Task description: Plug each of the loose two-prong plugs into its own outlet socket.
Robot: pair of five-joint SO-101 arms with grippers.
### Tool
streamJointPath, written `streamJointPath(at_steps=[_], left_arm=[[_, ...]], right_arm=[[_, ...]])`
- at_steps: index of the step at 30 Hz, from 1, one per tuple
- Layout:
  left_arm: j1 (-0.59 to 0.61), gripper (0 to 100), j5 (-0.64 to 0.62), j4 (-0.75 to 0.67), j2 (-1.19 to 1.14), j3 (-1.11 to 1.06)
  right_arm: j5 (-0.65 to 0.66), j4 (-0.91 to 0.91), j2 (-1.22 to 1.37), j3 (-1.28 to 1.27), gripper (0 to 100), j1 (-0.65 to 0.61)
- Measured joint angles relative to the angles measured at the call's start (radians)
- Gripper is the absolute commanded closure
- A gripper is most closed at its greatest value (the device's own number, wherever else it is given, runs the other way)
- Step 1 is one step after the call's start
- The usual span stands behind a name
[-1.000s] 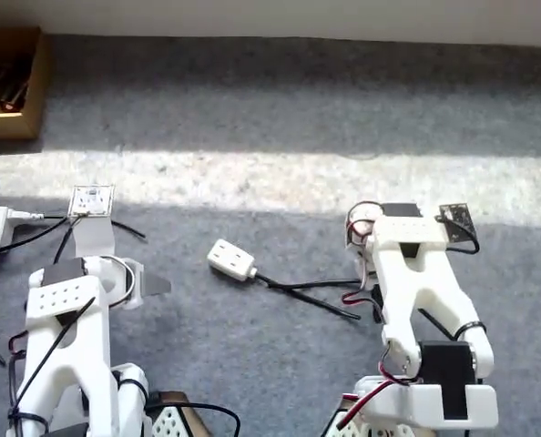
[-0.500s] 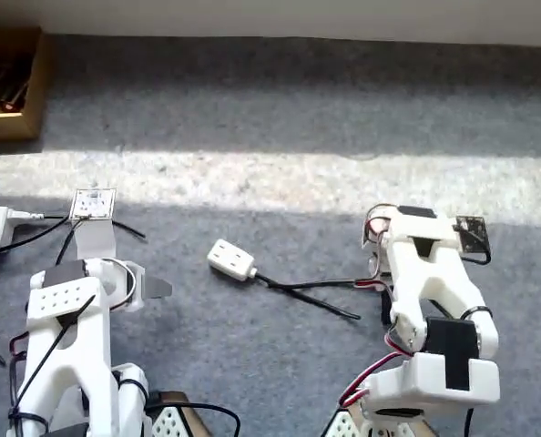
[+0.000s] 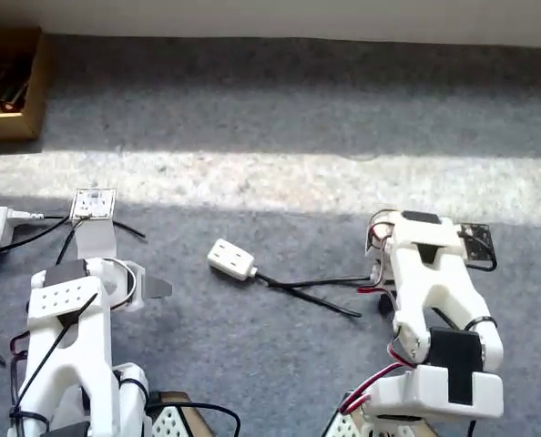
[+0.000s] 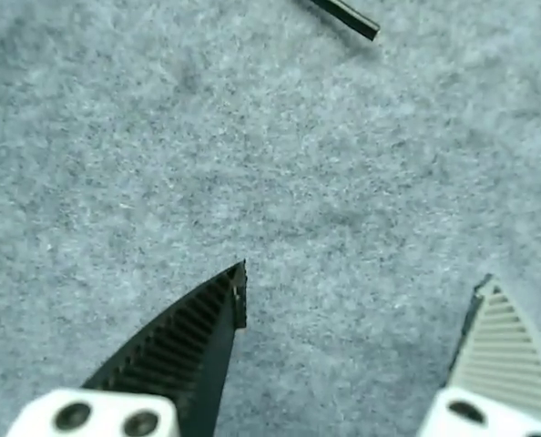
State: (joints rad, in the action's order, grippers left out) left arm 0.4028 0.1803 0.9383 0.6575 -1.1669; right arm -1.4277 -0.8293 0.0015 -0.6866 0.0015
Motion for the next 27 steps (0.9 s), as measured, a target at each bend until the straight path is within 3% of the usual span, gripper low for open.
streamJointPath(at_steps=[13,27], left_arm=[[0.000,62,0.000,-0.003,0.000,-0.003],[0.000,62,0.000,-0.003,0.000,-0.003]], right_arm=[[0.000,-0.180,-0.175,0.008,77.7,-0.031],[0.000,-0.132,-0.097,-0.009,77.7,-0.038]])
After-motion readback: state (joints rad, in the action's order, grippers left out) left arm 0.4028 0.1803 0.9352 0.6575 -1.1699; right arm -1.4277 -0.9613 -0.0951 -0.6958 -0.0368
